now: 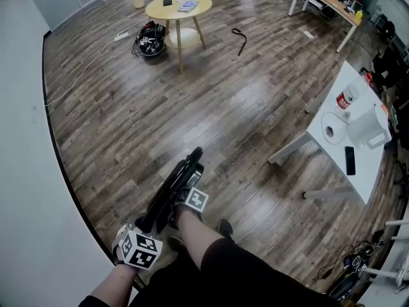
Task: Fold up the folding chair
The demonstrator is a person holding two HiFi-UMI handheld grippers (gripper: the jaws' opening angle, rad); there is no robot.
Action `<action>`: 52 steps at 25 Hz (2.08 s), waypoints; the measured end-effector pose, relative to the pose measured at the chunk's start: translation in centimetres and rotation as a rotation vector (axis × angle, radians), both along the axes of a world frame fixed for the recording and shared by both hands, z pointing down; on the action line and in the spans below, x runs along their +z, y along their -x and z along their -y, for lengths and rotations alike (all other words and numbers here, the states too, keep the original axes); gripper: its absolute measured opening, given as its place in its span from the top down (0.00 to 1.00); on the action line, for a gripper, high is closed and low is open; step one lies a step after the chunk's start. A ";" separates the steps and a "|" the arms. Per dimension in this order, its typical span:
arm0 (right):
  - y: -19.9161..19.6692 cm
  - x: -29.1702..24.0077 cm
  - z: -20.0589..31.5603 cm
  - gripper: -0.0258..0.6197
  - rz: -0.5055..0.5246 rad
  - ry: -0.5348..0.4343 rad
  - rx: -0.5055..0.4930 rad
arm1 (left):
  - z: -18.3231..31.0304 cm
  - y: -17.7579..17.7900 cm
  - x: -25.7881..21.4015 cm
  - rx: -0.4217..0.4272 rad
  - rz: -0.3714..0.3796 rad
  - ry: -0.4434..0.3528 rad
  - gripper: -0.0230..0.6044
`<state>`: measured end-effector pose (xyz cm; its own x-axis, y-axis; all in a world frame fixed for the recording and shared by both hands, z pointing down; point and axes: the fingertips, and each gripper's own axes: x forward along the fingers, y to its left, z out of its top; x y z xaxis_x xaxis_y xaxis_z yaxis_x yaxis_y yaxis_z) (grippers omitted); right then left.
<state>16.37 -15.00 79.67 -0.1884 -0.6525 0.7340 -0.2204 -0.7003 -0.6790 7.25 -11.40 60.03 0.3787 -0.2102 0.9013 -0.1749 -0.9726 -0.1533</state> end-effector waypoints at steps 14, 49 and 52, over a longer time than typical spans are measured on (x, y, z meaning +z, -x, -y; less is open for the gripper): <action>-3.4 -4.7 -4.6 0.59 -0.159 -0.022 -0.145 | 1.8 -1.6 0.2 0.048 -0.016 0.005 0.85; -5.1 -26.6 4.4 0.59 -0.373 -0.631 -0.979 | 9.9 0.4 -0.5 0.071 -0.064 0.083 0.85; -5.1 -28.3 5.5 0.59 -0.459 -0.723 -1.113 | 9.9 0.4 -0.6 0.073 -0.063 0.083 0.85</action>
<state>21.45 -20.50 51.37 -0.6879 -0.5768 0.4406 -0.7184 0.4544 -0.5267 6.87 -21.35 59.47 0.4464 -0.1057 0.8886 -0.1095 -0.9920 -0.0630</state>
